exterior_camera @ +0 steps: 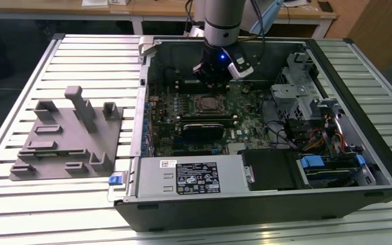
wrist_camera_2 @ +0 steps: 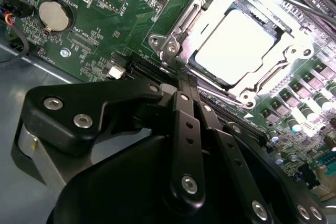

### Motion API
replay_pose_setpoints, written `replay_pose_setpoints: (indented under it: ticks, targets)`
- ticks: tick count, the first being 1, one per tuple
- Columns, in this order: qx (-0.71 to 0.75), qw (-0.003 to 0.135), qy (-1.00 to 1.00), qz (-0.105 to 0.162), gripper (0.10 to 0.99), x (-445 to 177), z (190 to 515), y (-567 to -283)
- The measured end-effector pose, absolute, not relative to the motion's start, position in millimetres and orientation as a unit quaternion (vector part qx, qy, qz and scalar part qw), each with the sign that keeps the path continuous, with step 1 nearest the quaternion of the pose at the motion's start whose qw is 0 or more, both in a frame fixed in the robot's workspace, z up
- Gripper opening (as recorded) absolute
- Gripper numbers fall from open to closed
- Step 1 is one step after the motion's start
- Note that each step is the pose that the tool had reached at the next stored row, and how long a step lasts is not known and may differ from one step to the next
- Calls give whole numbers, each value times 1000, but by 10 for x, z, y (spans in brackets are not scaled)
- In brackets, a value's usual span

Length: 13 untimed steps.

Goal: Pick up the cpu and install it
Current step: 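Install the first cpu locking lever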

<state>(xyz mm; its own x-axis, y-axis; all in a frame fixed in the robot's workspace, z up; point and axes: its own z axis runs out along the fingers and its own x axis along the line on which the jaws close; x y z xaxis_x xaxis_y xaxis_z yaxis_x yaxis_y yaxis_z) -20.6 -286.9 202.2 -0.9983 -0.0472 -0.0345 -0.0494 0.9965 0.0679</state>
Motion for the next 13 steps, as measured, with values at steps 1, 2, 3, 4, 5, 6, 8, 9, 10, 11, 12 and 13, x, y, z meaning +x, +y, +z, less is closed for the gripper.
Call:
replay_pose_setpoints:
  ticks: [1, 2, 3, 4, 5, 6, 8, 9, 10, 11, 12, 13]
  targets:
    - [-24, 16, 999, 33, 106, -206, 2013, -2869]
    - [-24, 16, 999, 32, 106, -206, 2002, -2869]
    - [-24, 16, 999, 30, 106, -207, 1994, -2869]
    - [-24, 16, 999, 28, 106, -207, 1990, -2870]
    - [-24, 16, 999, 27, 106, -207, 1987, -2871]
    - [-24, 16, 999, 27, 106, -206, 1987, -2870]
    - [-24, 16, 999, 27, 106, -206, 1984, -2869]
    - [-24, 16, 999, 27, 106, -206, 1984, -2869]
    - [-24, 16, 999, 27, 106, -206, 1984, -2869]
    - [-24, 16, 999, 27, 106, -206, 1982, -2868]
    - [-24, 16, 999, 27, 106, -205, 1979, -2867]
    - [-24, 16, 999, 27, 106, -206, 1977, -2867]
